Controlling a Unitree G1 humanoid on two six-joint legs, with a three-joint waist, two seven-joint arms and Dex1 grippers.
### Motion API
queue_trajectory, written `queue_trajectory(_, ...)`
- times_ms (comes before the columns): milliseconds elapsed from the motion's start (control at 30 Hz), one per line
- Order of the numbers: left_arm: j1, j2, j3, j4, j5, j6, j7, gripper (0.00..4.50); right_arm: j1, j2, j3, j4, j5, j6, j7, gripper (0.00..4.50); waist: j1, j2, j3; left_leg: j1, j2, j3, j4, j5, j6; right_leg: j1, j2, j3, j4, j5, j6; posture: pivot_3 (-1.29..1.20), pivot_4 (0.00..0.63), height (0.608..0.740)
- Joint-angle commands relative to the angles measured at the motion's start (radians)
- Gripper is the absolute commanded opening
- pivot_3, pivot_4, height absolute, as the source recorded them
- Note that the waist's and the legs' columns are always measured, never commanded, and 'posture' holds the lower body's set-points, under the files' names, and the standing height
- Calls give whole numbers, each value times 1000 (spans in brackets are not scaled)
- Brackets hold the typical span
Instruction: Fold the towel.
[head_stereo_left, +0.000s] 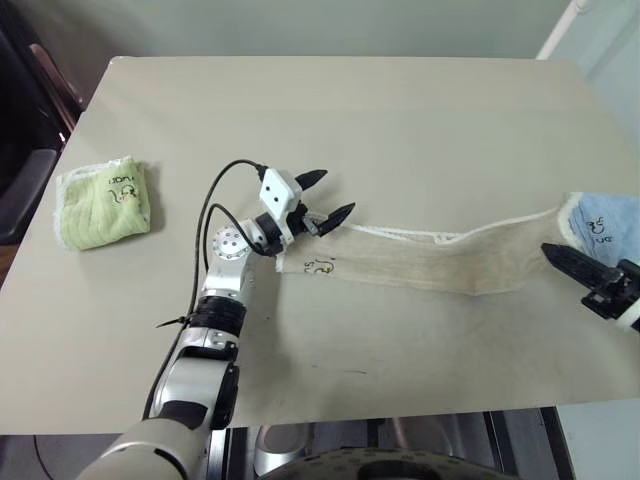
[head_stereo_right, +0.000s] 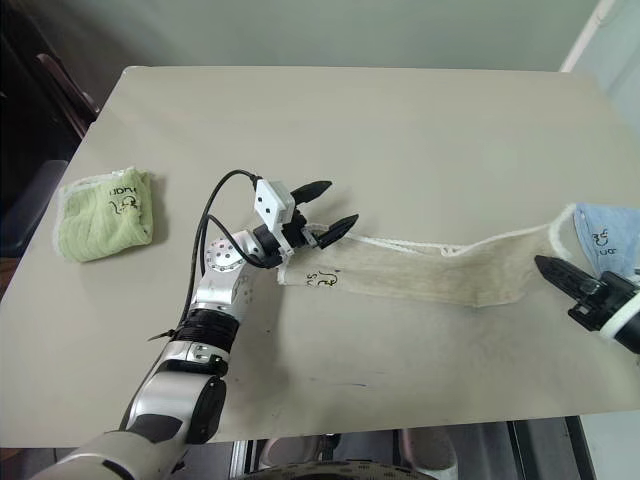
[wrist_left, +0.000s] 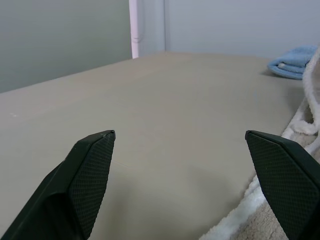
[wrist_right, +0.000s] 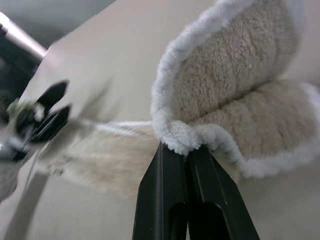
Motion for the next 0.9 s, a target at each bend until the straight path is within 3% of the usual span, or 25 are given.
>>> queue_trajectory(33, -23, -7, -2, -14, 9, -18, 7, 4500, -62, -6, 93, -33, -1, 2, 6, 18, 0, 0, 0, 0, 0, 0, 0, 1, 0, 0, 0, 0, 0, 1, 1, 0, 150, 740)
queue_trajectory(267, -13, -10, -2, -30, 19, -20, 6, 4500, -176, 19, 347, -94, -81, 29, 5, 18, 0, 0, 0, 1, 0, -1, 0, 3, 0, 1, 0, 0, 0, 5, 8, 0, 150, 740)
queue_trajectory(533, -4, -7, -3, -39, 25, -21, 11, 4500, -252, 79, 481, -53, -169, 37, -29, 18, -3, 0, 0, 1, 0, 0, 0, 4, -1, 1, 0, 0, 0, 6, 8, 0, 150, 740)
queue_trajectory(900, 0, -9, -7, -41, 35, -25, 6, 4500, -300, 90, 553, -51, -318, 57, 15, 18, -3, 0, 0, 1, 0, -1, 0, 5, -1, 1, -1, 0, 0, 8, 7, 0, 150, 740)
